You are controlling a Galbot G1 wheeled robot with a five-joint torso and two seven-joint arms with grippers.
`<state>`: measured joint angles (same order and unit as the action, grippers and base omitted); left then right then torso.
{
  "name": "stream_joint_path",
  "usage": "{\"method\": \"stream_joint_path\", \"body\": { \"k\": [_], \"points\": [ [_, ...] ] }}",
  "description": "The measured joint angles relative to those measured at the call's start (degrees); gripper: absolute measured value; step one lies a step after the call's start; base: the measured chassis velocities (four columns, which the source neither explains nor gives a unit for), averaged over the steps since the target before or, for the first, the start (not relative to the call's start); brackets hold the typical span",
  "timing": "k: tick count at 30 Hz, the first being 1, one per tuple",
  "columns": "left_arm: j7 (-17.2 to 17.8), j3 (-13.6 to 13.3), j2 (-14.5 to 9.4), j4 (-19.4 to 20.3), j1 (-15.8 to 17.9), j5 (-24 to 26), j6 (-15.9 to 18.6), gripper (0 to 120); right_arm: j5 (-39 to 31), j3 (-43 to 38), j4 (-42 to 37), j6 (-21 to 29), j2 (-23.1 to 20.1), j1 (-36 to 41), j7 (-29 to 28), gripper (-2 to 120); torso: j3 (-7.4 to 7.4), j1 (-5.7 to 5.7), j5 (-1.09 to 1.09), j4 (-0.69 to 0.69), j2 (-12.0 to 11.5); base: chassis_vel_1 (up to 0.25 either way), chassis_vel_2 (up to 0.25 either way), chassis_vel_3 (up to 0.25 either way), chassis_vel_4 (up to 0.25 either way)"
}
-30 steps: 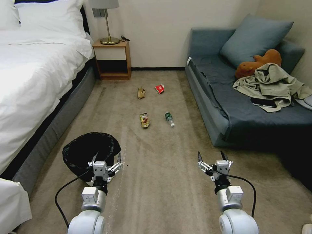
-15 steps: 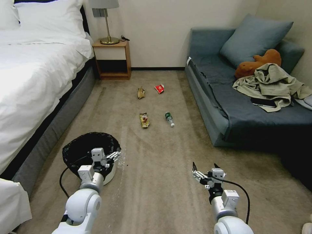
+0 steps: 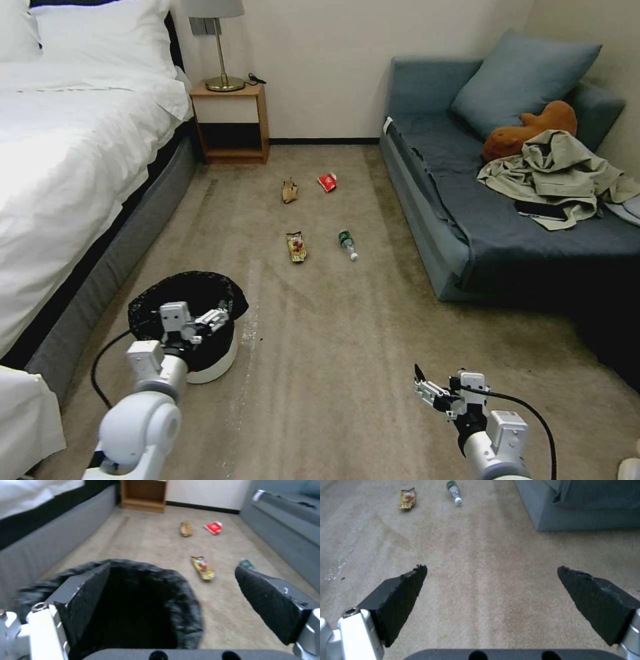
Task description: Pick up the trash bin, then pick up the garbage on the floor and place it into the trash bin.
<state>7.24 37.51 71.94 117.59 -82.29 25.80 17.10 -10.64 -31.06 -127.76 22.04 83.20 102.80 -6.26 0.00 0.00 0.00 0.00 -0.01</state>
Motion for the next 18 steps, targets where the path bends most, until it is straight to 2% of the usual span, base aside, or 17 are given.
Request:
{"method": "stream_joint_path", "body": {
  "k": [1,2,3,5,6,7,8,10,11,13,15,17,18],
  "points": [
    [0.1,0.9,-0.3,0.1,0.0,0.6,0.5,100,0.1,0.1,0.3,-0.2,0.0,-0.2,0.0,100,0.0,0.0,0.0,0.0,0.0,0.0,0.0,0.0,0.0],
    [0.5,3.5,-1.2,0.1,0.3,1.8,2.1,100,0.1,0.3,0.9,-0.6,-0.1,-0.4,0.0,100,0.0,0.0,0.0,0.01,0.0,0.0,0.0,0.0,0.0],
    [0.5,3.5,-1.2,0.1,0.3,1.8,2.1,100,0.1,0.3,0.9,-0.6,-0.1,-0.4,0.0,100,0.0,0.0,0.0,0.01,0.0,0.0,0.0,0.0,0.0],
    [0.9,5.5,-2.1,-0.3,0.7,2.9,3.4,100,0.1,0.3,1.3,-0.9,-0.2,-0.5,-0.1,100,0.0,0.0,0.01,0.0,0.0,0.0,0.0,0.0,0.0],
    [1.9,7.8,-3.4,-1.1,1.2,4.7,5.4,100,0.2,0.4,1.7,-1.4,-0.4,-0.6,-0.2,100,0.0,0.0,-0.01,0.0,0.0,0.0,0.0,0.0,0.0],
    [2.4,8.7,-3.9,-1.5,1.5,5.4,6.5,100,0.2,0.3,1.9,-1.6,-0.5,-0.6,-0.2,100,0.0,0.0,-0.01,0.0,0.0,0.0,0.0,0.0,0.0],
    [2.4,8.7,-3.9,-1.5,1.5,5.4,6.5,100,0.2,0.3,1.9,-1.6,-0.5,-0.6,-0.2,100,0.0,0.0,-0.01,0.0,0.0,0.0,0.0,0.0,0.0],
    [3.0,10.5,-5.1,-2.7,2.1,6.4,9.3,100,0.1,0.1,2.5,-2.0,-0.8,-0.8,-0.3,100,0.0,0.0,0.0,0.0,0.0,0.0,0.0,0.0,0.0],
    [3.0,10.5,-5.1,-2.7,2.1,6.4,9.3,100,0.1,0.1,2.5,-2.0,-0.8,-0.8,-0.3,100,0.0,0.0,0.0,0.0,0.0,0.0,0.0,0.0,0.0],
    [3.6,11.3,-5.9,-4.0,2.8,6.8,11.6,100,0.0,0.0,2.9,-2.1,-1.0,-1.2,-0.4,100,0.0,0.0,0.0,0.0,0.0,0.0,0.0,0.0,0.0],
    [3.9,11.4,-6.2,-4.3,3.0,6.9,12.3,100,0.0,0.0,3.0,-2.2,-1.0,-1.3,-0.4,100,0.0,0.0,-0.01,0.01,0.0,0.0,0.0,0.0,0.0],
    [6.3,11.2,-7.2,-6.6,5.0,7.7,15.2,100,-0.1,0.0,3.6,-2.2,-1.1,-1.8,-0.5,100,0.0,0.0,0.0,0.0,0.0,0.0,0.0,0.0,0.0],
    [6.3,11.2,-7.2,-6.6,5.0,7.7,15.2,100,-0.1,0.0,3.6,-2.2,-1.1,-1.8,-0.5,100,0.0,0.0,0.0,0.0,0.0,0.0,0.0,0.0,0.0]
  ]
}}
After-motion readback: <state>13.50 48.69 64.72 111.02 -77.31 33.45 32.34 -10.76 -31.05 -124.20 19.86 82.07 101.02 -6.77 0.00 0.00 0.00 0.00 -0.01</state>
